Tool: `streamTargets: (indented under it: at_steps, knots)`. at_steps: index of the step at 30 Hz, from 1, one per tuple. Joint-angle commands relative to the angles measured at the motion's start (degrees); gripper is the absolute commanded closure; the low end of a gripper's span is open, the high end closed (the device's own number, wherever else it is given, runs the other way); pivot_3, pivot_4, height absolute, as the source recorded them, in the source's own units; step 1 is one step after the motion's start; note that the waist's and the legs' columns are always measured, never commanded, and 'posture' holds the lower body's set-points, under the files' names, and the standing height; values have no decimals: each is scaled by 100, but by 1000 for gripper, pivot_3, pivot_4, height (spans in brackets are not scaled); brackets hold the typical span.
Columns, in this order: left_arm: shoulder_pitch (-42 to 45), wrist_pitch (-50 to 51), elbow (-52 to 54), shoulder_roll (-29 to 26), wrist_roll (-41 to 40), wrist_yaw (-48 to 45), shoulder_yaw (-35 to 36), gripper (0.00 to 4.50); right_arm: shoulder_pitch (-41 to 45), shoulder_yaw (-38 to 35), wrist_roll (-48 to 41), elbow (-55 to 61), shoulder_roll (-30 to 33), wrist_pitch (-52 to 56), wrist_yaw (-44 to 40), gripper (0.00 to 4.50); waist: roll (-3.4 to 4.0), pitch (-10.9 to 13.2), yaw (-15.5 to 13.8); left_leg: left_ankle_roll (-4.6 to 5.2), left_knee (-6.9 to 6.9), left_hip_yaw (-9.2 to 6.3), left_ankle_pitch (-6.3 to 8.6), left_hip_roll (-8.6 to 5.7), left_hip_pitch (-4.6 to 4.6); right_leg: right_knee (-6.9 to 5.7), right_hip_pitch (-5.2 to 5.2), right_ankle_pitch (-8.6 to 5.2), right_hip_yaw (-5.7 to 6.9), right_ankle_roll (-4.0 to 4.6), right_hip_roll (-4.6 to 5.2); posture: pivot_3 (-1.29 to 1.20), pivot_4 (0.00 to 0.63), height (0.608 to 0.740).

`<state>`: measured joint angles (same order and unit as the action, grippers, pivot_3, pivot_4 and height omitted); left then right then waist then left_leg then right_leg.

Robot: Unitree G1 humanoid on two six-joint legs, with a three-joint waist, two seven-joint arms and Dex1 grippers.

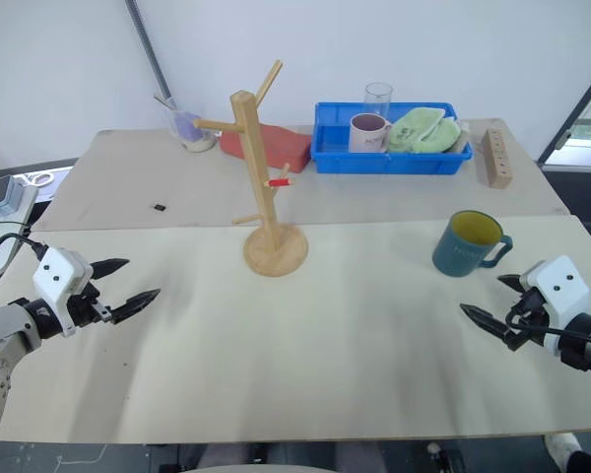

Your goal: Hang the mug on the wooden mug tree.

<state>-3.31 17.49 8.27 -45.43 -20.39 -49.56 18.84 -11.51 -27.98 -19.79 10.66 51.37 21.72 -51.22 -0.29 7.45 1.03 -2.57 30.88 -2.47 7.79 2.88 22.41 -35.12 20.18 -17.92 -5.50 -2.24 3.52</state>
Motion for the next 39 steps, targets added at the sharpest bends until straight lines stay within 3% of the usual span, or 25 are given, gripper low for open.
streamTargets:
  at_steps: [1,9,13,20,26,30,37,39]
  knots:
    - [45,-67,92,-7,-118,-12,164,0,85,-84,-7,160,106,33,14,22,0,0,0,0,0,0,0,0,0,0,0,0,0,0,0,0,150,724]
    - [32,-43,-64,-111,-368,-352,284,0,107,-50,-17,167,63,69,84,22,1,0,1,0,1,0,0,0,0,-2,-1,0,0,0,0,0,150,724]
    - [28,-543,-182,-205,-106,-524,229,0,113,-34,-63,145,51,43,26,22,1,-1,2,0,1,0,0,0,-2,-3,-1,0,0,0,-1,0,150,724]
    - [684,115,1030,-327,-896,-1206,-529,0,-72,-239,-86,413,-257,14,332,22,4,-3,-40,0,4,4,0,0,12,-3,-5,0,1,0,-1,0,150,724]
    - [1873,708,1457,249,-1444,-1181,-1458,0,-669,-516,-351,1371,-972,259,824,22,15,-16,-27,3,12,11,-2,0,28,-14,-12,6,1,-11,-8,0,150,724]
    - [2639,897,1358,728,-1585,-1347,-2069,0,-629,-442,101,1686,-1594,-2,1728,22,27,-23,33,10,34,-5,-7,-1,29,-20,-14,10,-1,-18,-20,0,150,724]
    - [3327,967,1155,1523,-1500,-1425,-2831,0,-262,-523,901,1219,-1994,-370,2896,22,35,-28,59,52,51,-26,-33,-7,29,-25,-19,11,-2,-19,-28,0,150,724]
    - [3439,856,1034,1680,-1305,-1405,-3040,0,-29,-576,624,894,-1974,-114,2831,22,36,-29,58,54,54,-27,-34,-8,33,-25,-20,11,-3,-19,-28,0,150,724]
